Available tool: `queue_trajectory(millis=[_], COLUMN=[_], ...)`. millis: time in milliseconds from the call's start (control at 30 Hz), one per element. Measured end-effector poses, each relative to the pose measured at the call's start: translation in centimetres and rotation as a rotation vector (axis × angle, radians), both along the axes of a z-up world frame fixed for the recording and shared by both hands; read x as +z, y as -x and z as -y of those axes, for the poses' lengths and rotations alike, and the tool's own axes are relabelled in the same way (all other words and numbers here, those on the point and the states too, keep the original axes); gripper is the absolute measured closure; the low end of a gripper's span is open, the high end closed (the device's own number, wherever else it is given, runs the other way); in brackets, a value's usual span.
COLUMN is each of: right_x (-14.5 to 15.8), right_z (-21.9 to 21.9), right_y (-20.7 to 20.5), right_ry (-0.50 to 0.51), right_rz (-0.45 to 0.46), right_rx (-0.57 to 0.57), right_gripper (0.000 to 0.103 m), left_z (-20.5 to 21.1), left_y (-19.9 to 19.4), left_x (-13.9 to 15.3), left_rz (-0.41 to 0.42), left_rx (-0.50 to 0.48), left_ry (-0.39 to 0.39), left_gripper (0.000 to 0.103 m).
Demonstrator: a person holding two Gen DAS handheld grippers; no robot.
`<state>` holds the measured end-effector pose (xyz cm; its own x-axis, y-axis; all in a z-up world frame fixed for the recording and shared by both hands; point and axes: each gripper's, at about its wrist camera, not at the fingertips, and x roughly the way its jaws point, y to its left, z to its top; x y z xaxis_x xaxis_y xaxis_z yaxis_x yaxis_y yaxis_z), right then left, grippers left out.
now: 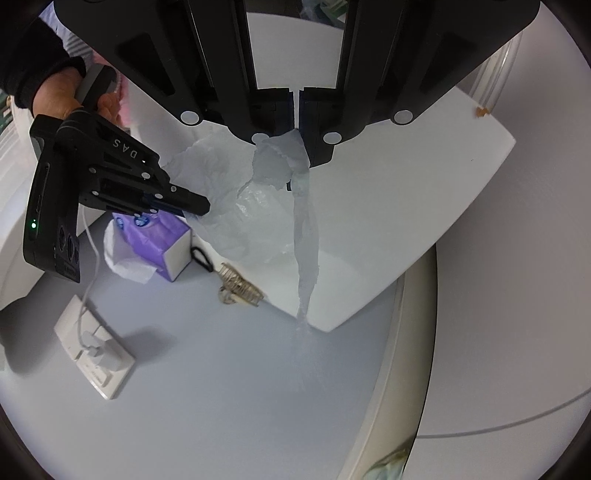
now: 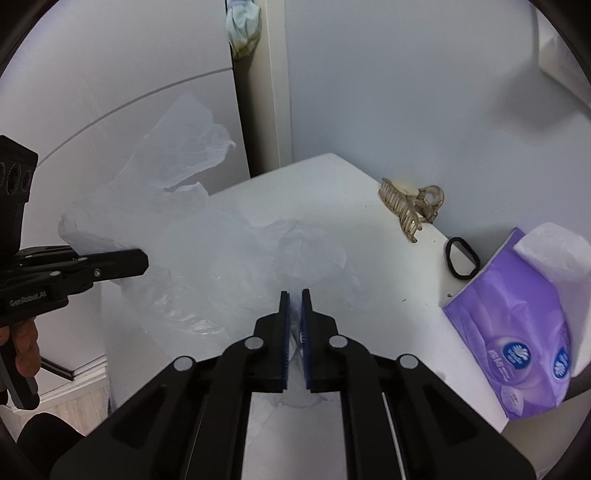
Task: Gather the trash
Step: 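Lift the plastic bag with both grippers and carry it over the bin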
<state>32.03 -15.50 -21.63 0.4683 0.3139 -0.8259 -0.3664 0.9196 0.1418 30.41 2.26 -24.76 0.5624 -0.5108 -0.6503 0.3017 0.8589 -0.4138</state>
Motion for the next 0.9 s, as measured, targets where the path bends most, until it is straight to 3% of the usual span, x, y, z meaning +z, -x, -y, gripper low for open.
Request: queue_trajectory(millis=[467,900], right_x=[5.4,8.7], right_z=[-0.2,-2.8], right_y=[5.0,11.2], right_ry=[-0.035,-0.06], right_rz=[0.051,0.08], right_rx=[0.02,0.067], right_gripper=[0.095,0.095], left_z=[0.4,-1.1], left_y=[6.7,13.1], left_x=[5.6,8.3], left_rz=[0.094,0.136], left_rx=[-0.016,0.017], left_ry=[-0.048,-0.051], left_gripper=[0.103,0.103])
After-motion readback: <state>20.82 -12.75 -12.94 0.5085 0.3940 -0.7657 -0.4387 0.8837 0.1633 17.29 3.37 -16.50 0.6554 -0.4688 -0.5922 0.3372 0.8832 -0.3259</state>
